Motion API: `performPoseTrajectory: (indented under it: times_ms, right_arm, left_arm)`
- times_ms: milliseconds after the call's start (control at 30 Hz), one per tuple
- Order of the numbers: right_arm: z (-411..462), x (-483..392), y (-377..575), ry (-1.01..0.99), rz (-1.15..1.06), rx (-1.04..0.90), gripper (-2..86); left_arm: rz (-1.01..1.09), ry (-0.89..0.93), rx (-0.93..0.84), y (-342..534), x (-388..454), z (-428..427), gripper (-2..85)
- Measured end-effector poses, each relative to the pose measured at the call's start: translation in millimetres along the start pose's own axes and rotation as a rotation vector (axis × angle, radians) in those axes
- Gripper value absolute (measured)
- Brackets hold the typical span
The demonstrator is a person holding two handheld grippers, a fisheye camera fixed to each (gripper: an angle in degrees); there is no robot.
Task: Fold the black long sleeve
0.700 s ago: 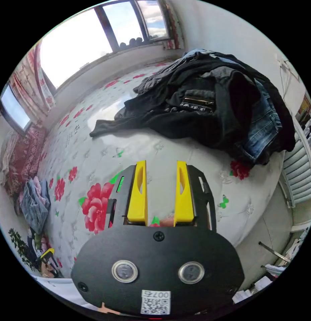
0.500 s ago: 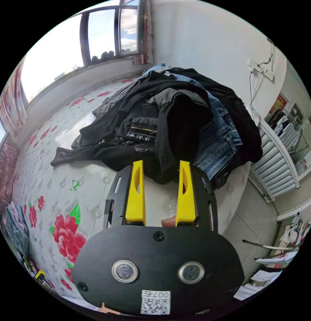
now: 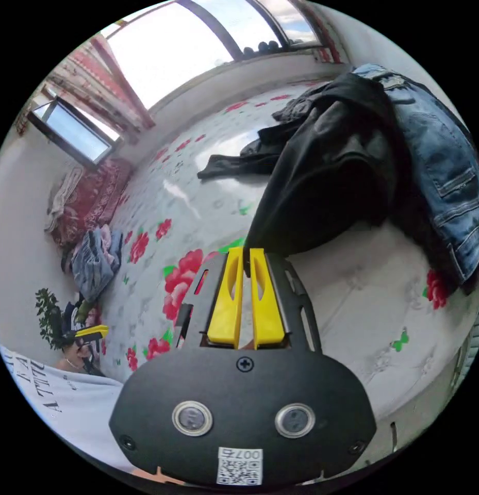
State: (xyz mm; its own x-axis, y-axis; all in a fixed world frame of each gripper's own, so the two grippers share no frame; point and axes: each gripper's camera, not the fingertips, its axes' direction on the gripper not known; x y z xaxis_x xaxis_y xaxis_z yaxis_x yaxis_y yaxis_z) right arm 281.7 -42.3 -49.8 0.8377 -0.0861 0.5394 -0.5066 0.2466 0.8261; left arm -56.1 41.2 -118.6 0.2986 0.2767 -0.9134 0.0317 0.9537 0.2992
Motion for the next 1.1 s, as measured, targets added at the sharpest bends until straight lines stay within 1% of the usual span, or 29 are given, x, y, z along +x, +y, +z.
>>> performPoseTrajectory:
  times_ms: [67,100,167,200,233,267,300,333,400,467,533,600,667,700,833,900,933,1000,1033,1067,1100]
  right_arm:
    - [29.0,-82.5,45.4,-0.145,-0.132,-0.084,0.5]
    - [35.0,-103.8,56.9,-0.200,-0.170,-0.108,0.6]
    - [58.4,-190.5,101.5,-0.427,-0.314,-0.244,1.2]
    - [62.3,-211.8,111.9,-0.481,-0.355,-0.277,1.6]
    - [66.4,-252.2,130.0,-0.580,-0.447,-0.336,2.4]
    - [66.2,-284.0,141.7,-0.627,-0.532,-0.376,3.7]
    - [64.6,-296.5,145.1,-0.629,-0.577,-0.388,4.3]
    - [59.5,-313.7,147.3,-0.587,-0.666,-0.403,5.8]
    - [48.9,-318.0,141.7,-0.427,-0.728,-0.354,7.6]
    - [40.7,-300.5,127.8,-0.178,-0.719,-0.274,9.4]
    - [43.1,-284.4,119.7,-0.030,-0.689,-0.271,10.6]
    - [50.3,-272.8,115.2,0.025,-0.638,-0.300,11.6]
    - [63.7,-269.5,115.1,0.095,-0.580,-0.314,12.3]
    - [68.8,-270.4,116.3,0.103,-0.571,-0.322,12.3]
    - [122.7,-281.7,133.5,0.079,-0.506,-0.487,9.7]
    - [130.6,-285.4,143.4,0.065,-0.489,-0.482,6.9]
    - [128.4,-289.9,149.8,0.089,-0.509,-0.454,5.1]
    - [123.8,-300.9,159.8,0.085,-0.584,-0.482,2.9]
    - [120.7,-309.8,168.9,0.048,-0.648,-0.536,1.9]
    - [115.3,-320.6,180.3,-0.043,-0.711,-0.591,1.1]
    - [112.1,-327.0,186.7,-0.096,-0.738,-0.615,0.9]
  left_arm:
    - [0.020,0.034,0.024,5.2,1.5,-4.2,7.3]
    - [0.028,0.052,0.041,11.4,0.7,-7.7,7.5]
    - [0.032,0.065,0.065,24.2,-4.0,-13.9,7.7]
    - [0.025,0.064,0.080,34.9,-10.1,-18.1,7.7]
    - [0.016,0.062,0.086,40.6,-14.2,-20.2,7.7]
    - [-0.008,0.055,0.095,53.0,-24.3,-24.4,7.7]
    - [-0.042,0.046,0.109,66.8,-36.4,-29.3,7.5]
    - [-0.064,0.036,0.114,74.0,-43.0,-31.8,7.1]
    - [-0.150,-0.036,0.134,104.5,-69.1,-42.4,6.5]
    - [-0.204,-0.069,0.164,127.1,-86.3,-52.4,6.7]
    - [-0.253,-0.087,0.200,147.7,-99.7,-63.7,6.9]
    - [-0.262,-0.062,0.231,166.2,-107.1,-72.9,7.5]
    - [-0.248,-0.031,0.215,172.4,-105.5,-70.7,7.9]
    - [-0.222,-0.008,0.206,173.9,-100.6,-66.2,8.3]
    - [-0.131,0.045,0.162,163.5,-78.6,-41.4,10.3]
    - [-0.066,0.031,0.126,142.3,-68.2,-21.1,11.6]
    - [-0.055,0.020,0.118,135.7,-67.7,-16.2,11.6]
    - [-0.044,-0.042,0.075,103.8,-74.7,3.2,11.1]
    - [-0.042,-0.054,0.063,94.8,-77.6,6.8,10.8]
    - [-0.036,-0.082,0.063,76.5,-82.7,9.2,10.3]
    - [-0.024,-0.140,0.088,56.1,-85.8,7.5,9.8]
